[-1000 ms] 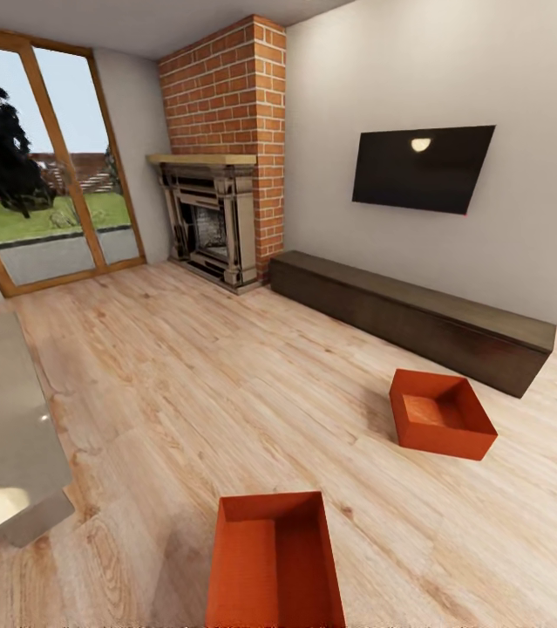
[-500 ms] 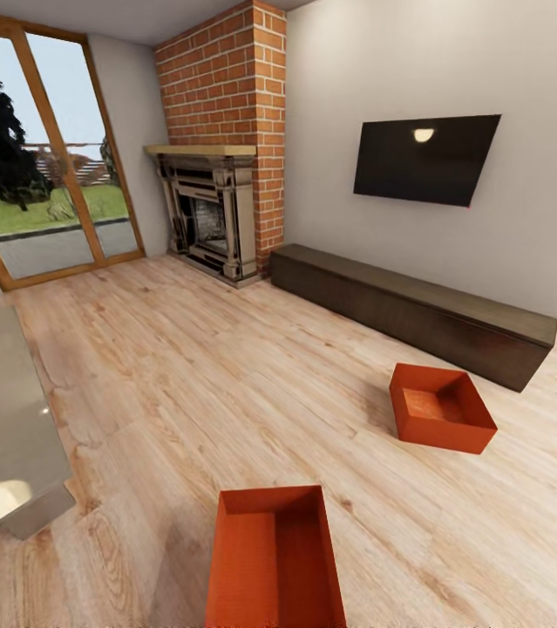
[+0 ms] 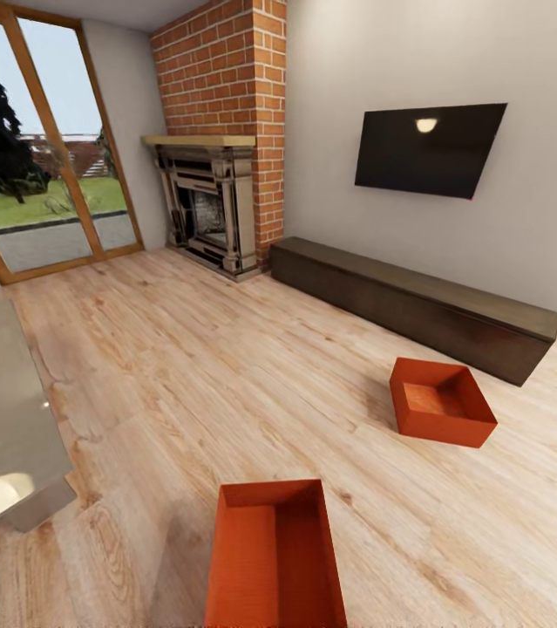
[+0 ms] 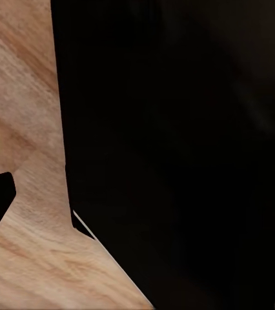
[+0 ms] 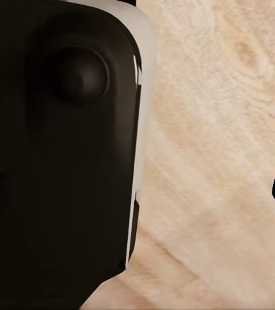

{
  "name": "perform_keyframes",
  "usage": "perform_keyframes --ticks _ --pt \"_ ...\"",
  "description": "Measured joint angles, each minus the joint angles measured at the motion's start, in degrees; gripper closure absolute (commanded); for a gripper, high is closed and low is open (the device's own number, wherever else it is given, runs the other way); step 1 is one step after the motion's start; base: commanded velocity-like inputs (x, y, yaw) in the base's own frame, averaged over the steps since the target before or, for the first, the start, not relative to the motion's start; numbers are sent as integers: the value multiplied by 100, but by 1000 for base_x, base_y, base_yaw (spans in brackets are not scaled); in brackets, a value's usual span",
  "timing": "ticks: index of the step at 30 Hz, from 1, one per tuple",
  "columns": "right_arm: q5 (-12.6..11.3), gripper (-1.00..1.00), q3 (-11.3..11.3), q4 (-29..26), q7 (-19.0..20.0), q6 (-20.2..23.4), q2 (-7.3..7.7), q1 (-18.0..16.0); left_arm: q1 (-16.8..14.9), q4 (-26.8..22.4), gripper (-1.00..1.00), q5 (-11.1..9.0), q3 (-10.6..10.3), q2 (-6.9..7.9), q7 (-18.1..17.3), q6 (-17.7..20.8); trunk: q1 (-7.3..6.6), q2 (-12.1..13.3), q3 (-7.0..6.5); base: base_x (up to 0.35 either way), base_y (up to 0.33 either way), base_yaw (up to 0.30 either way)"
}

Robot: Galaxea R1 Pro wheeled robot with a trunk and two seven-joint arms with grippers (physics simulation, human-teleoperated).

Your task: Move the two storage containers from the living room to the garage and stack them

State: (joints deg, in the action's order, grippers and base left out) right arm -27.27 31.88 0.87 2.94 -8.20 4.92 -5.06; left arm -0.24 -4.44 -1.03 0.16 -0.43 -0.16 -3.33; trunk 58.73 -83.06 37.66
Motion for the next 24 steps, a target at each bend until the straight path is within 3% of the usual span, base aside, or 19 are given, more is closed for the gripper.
perform_keyframes --ticks 24 --pt "-6 -100 0 0 0 0 0 0 0 0 -100 0 1 0 0 0 0 0 220 0 0 0"
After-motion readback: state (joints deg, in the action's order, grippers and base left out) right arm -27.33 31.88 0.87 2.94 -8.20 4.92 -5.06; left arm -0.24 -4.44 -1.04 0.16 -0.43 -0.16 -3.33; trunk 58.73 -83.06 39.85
